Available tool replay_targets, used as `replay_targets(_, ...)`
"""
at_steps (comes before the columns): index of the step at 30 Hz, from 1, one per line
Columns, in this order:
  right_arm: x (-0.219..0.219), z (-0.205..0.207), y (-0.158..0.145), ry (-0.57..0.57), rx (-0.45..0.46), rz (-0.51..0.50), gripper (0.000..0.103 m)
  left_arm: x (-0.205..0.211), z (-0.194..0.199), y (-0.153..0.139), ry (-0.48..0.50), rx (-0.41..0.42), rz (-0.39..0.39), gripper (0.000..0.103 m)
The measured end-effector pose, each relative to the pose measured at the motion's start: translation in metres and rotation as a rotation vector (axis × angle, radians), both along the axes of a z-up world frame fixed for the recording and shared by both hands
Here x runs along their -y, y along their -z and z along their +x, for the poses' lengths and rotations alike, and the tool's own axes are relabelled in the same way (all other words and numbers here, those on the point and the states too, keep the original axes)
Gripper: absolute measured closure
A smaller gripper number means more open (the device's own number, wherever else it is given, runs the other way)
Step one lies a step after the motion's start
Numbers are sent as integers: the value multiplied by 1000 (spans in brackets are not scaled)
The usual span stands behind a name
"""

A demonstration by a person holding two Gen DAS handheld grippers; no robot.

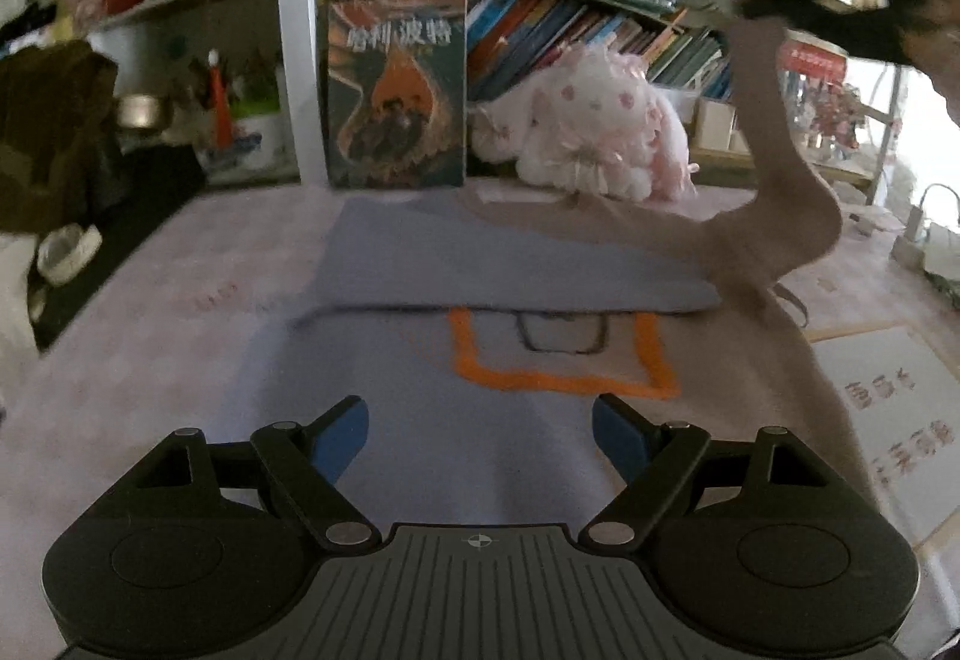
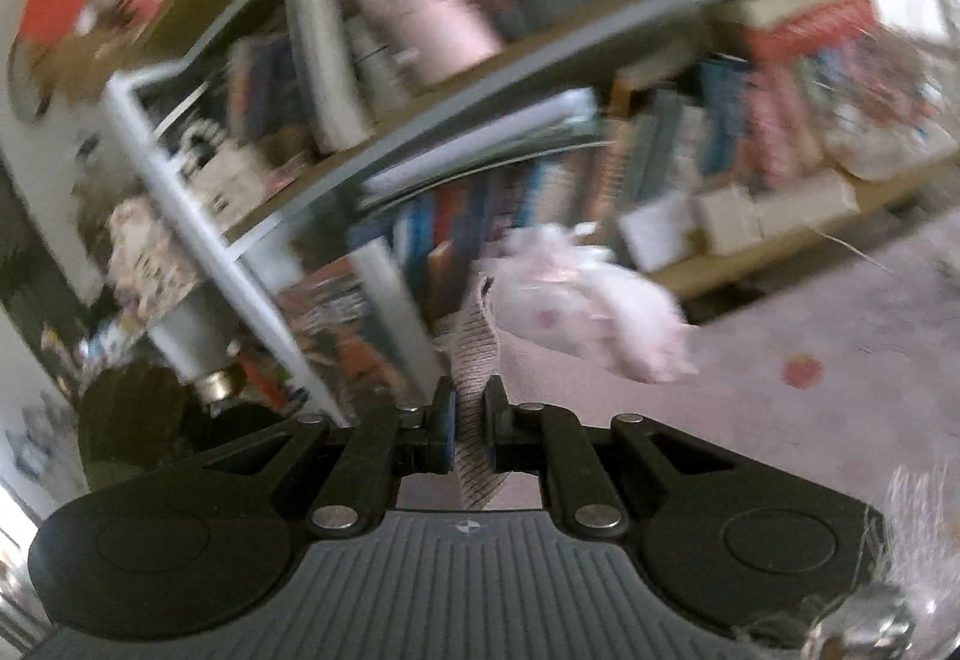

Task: Fold clothes
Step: 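Grasp the brown sleeve cuff with the right gripper and fold it across the body, then release the brown sleeve and move both grippers to the sweater side edges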

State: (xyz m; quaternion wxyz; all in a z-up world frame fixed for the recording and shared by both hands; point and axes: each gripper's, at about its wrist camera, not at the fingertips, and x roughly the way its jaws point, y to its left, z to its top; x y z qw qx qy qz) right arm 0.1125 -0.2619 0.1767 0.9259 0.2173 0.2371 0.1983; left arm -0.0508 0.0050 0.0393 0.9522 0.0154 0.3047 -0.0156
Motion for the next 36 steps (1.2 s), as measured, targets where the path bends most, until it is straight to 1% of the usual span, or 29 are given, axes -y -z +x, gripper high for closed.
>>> replay_targets(3, -48, 8, -4, -8, 31, -52, 95, -29, -3, -2, 18, 19, 13, 19)
replay_targets(6, -89, 17, -1, -10, 33, -87, 95, -54, -6, -3, 18, 24, 18, 19)
replay_targets(12, -156, 33, 23, -42, -31, -180, 95, -85, -5, 2, 35, 7, 7, 19)
replay_targets(18, -197, 50, 57, -78, -127, -277, 94, -103, -6, 7, 58, -4, 10, 19)
replay_targets(20, -207, 54, 66, -103, -160, -302, 89, -107, -5, 8, 53, -10, 6, 19)
replay_targets(21, -211, 54, 68, -117, -167, -301, 83, -109, -5, 8, 50, -13, 5, 19)
replay_targets(22, -213, 53, 69, -133, -167, -289, 72, -110, -4, 9, 49, -14, 2, 19)
replay_targets(23, -215, 53, 70, -148, -166, -278, 68, -112, -3, 9, 48, -16, -1, 19)
replay_targets(24, -217, 52, 70, -163, -166, -266, 66, -113, -2, 9, 49, -17, -4, 19)
replay_targets(27, -218, 44, 68, -192, -147, -257, 64, -113, 0, 10, 61, -19, -14, 19)
replay_targets(31, -203, 26, 68, -178, -139, -295, 61, -112, 4, 12, 82, -20, -28, 19)
replay_targets(36, -159, -12, 88, -105, -182, -407, 60, -115, 10, 17, 86, -29, -73, 19)
